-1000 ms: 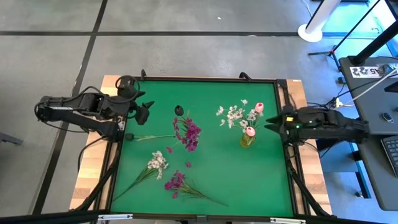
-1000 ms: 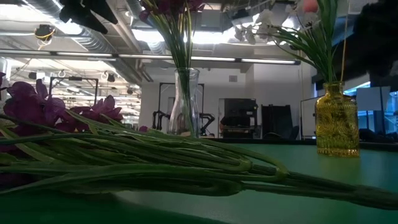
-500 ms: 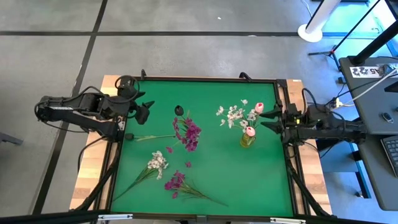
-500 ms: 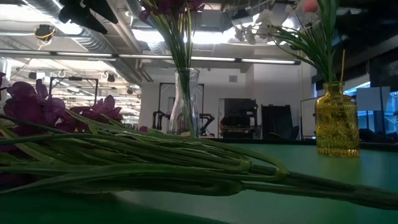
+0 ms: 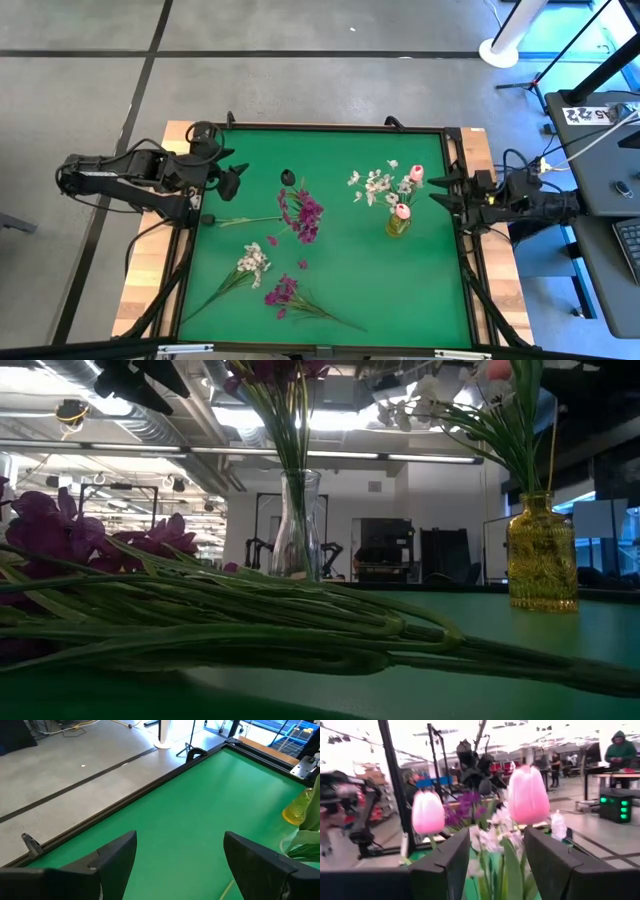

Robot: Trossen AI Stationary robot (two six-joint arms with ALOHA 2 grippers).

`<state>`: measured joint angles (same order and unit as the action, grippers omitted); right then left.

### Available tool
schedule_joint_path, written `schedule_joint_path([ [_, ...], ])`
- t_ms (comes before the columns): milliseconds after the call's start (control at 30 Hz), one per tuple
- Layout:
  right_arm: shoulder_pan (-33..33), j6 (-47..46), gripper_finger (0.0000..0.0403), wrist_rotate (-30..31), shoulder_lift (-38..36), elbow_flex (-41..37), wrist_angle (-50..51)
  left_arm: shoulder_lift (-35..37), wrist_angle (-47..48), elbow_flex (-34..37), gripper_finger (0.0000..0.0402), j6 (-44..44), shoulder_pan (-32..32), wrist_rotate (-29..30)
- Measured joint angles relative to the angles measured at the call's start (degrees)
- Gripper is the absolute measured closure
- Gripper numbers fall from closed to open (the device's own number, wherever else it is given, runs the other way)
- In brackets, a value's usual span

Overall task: Sort flowers into vase by color
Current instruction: Adjust the yellow vase

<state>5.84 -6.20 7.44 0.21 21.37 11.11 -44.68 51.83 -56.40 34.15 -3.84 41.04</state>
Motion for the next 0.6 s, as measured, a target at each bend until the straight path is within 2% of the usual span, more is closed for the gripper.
schedule_joint_path([
  [100, 4.0, 2.0, 0.0214, 5.1, 0.4, -0.6, -0.3, 0.0, 0.0, 0.0, 0.0109, 0.0, 0.0, 0.1],
  [233, 9.7, 4.7, 0.0214, 11.5, 3.0, -4.6, -5.8, 0.0, 0.0, 0.0, 0.0109, 0.0, 0.0, 0.2],
  [333, 14.7, 7.1, 0.0214, 16.4, 5.3, -7.1, -13.6, -0.2, 0.0, 0.0, 0.0109, 0.0, 0.0, 0.3],
  [500, 24.3, 9.0, 0.0214, 25.6, 8.1, -7.4, -13.7, -0.8, 0.0, 0.0, 0.0109, 0.0, 0.0, 0.3],
  [600, 30.2, 8.0, 0.0214, 31.2, 8.4, -5.0, -7.6, -1.2, 0.0, 0.0, 0.0109, 0.0, 0.0, 0.3],
])
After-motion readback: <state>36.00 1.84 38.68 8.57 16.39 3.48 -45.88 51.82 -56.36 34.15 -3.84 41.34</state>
